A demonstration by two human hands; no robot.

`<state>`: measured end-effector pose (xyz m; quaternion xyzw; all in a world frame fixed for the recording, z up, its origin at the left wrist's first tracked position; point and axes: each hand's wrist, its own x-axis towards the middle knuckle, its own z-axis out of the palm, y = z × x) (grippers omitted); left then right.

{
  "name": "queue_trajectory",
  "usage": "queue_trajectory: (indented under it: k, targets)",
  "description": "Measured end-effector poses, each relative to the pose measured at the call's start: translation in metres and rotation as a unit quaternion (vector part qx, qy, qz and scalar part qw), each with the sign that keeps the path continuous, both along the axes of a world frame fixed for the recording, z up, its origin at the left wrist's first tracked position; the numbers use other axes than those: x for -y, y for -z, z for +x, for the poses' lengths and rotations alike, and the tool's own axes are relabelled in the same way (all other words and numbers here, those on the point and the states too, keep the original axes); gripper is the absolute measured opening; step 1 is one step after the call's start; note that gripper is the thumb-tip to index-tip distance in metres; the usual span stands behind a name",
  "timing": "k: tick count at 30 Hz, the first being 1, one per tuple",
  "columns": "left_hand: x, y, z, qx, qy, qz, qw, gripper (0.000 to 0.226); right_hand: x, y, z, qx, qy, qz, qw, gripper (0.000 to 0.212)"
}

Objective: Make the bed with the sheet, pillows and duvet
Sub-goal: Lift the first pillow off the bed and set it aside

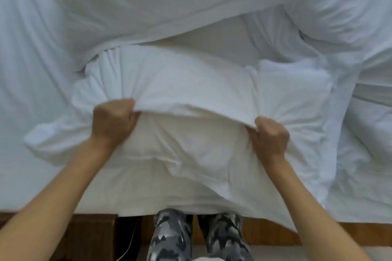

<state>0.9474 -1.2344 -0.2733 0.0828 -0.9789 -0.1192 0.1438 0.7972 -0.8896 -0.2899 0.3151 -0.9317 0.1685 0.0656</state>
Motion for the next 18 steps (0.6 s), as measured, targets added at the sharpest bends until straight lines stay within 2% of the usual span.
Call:
queue_trajectory:
  k: [3,5,7,8,10,11,13,15,18]
  targets:
    - [-0.046,0.011,0.077,0.065,0.018,0.042,0.997,0.051,-0.048,0.011,0.07,0.059,-0.015,0.032,0.998,0.058]
    - [-0.067,0.029,0.121,0.172,0.016,0.063,0.983,0.049,-0.072,0.025,0.1,0.13,-0.023,0.09,0.987,0.051]
    - [-0.079,0.043,0.148,0.317,0.013,0.061,0.946,0.052,-0.086,0.034,0.12,0.186,-0.019,0.132,0.974,0.043]
    - [-0.081,0.049,0.157,0.355,0.013,0.065,0.933,0.058,-0.091,0.035,0.124,0.197,-0.007,0.133,0.971,0.043]
    - [-0.082,0.053,0.158,0.323,-0.027,0.079,0.943,0.064,-0.095,0.034,0.124,0.192,0.039,0.107,0.975,0.053]
    - [-0.079,0.051,0.152,0.28,-0.073,0.095,0.953,0.064,-0.096,0.031,0.12,0.188,0.073,0.092,0.975,0.06]
    - [-0.07,0.048,0.135,0.225,-0.178,0.125,0.95,0.073,-0.103,0.029,0.109,0.199,0.168,0.065,0.963,0.079]
    - [-0.048,0.052,0.116,0.209,-0.273,0.149,0.927,0.088,-0.116,0.032,0.098,0.239,0.288,0.048,0.926,0.1]
    - [-0.006,0.059,0.084,0.289,-0.344,0.247,0.859,0.112,-0.127,0.04,0.082,0.321,0.412,-0.01,0.853,0.122]
